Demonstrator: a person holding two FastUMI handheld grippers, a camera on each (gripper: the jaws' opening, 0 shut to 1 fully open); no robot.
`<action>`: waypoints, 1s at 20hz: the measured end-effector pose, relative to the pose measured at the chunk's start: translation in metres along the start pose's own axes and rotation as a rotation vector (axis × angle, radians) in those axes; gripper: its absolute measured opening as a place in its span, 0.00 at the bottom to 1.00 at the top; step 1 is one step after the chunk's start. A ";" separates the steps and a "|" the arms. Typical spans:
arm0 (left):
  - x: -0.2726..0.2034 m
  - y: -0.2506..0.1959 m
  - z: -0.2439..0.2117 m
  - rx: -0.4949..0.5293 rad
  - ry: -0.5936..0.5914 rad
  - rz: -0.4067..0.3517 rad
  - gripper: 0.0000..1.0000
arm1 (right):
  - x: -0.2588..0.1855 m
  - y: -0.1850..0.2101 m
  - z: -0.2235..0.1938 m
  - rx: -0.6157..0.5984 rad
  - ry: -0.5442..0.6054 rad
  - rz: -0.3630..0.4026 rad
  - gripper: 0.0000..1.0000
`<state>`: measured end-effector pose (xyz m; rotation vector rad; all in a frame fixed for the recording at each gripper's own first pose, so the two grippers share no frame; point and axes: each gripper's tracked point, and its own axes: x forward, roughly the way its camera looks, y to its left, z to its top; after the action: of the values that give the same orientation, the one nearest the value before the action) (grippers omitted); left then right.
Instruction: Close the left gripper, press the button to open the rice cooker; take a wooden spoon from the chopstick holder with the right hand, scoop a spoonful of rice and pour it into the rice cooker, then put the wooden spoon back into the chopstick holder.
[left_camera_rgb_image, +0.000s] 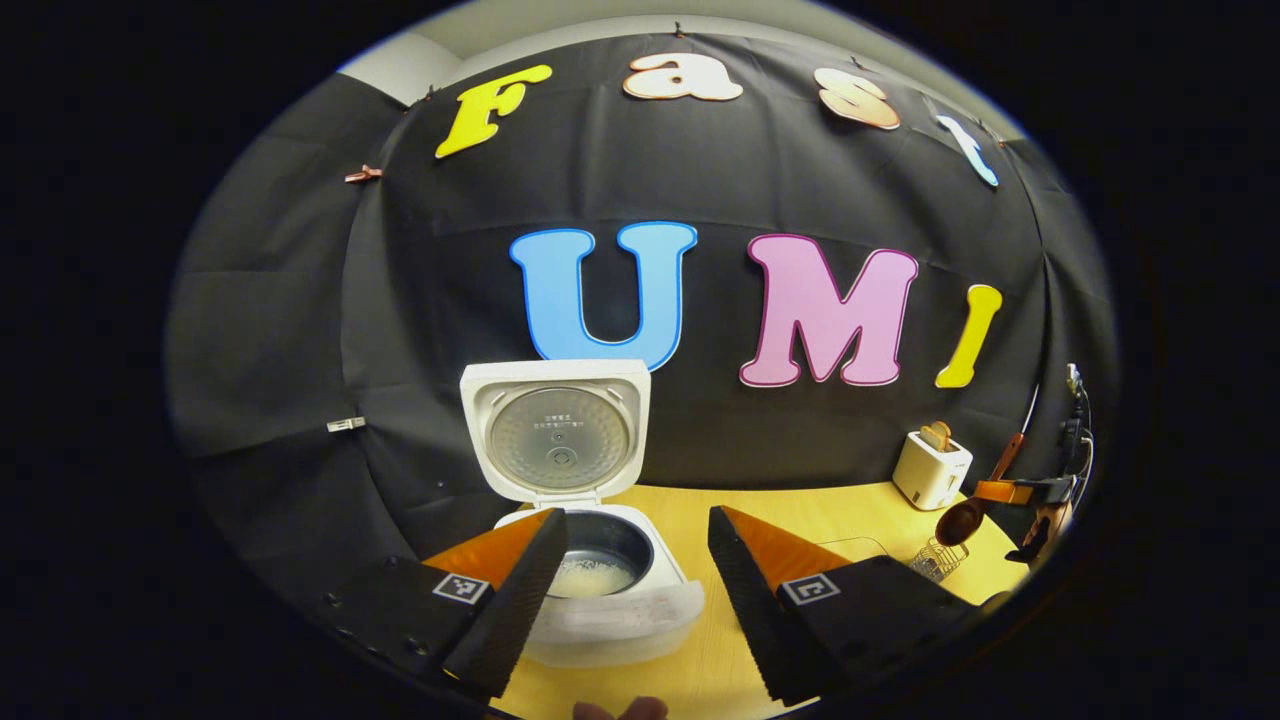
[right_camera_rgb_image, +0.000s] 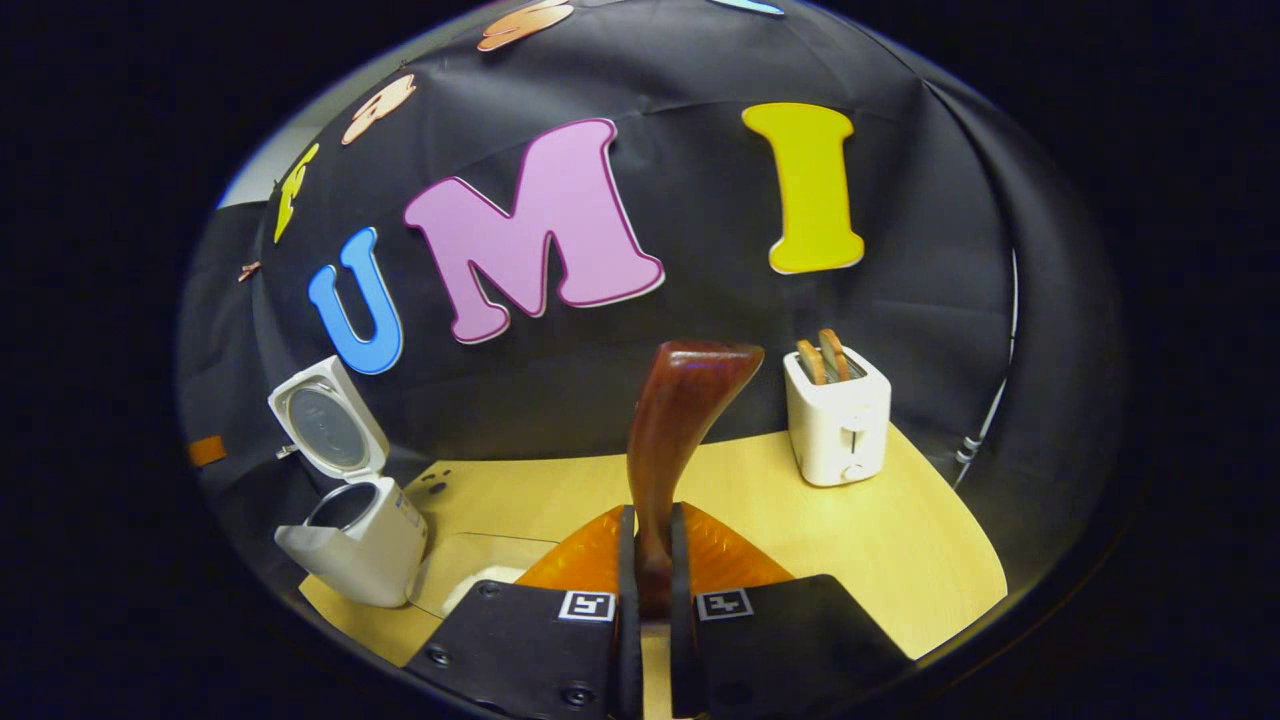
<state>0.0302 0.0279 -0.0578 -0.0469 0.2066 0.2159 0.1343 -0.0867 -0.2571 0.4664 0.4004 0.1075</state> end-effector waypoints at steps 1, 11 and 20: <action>0.000 0.005 0.000 -0.006 0.000 0.004 0.90 | 0.004 0.014 0.002 0.005 -0.001 0.025 0.15; -0.002 0.041 -0.005 0.020 0.005 0.020 0.90 | 0.060 0.124 -0.078 -0.093 0.140 0.149 0.15; 0.008 0.072 -0.010 0.048 0.015 0.034 0.91 | 0.093 0.120 -0.157 -0.208 0.284 0.050 0.15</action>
<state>0.0200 0.0992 -0.0711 0.0027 0.2277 0.2444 0.1554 0.1031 -0.3628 0.2554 0.6489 0.2626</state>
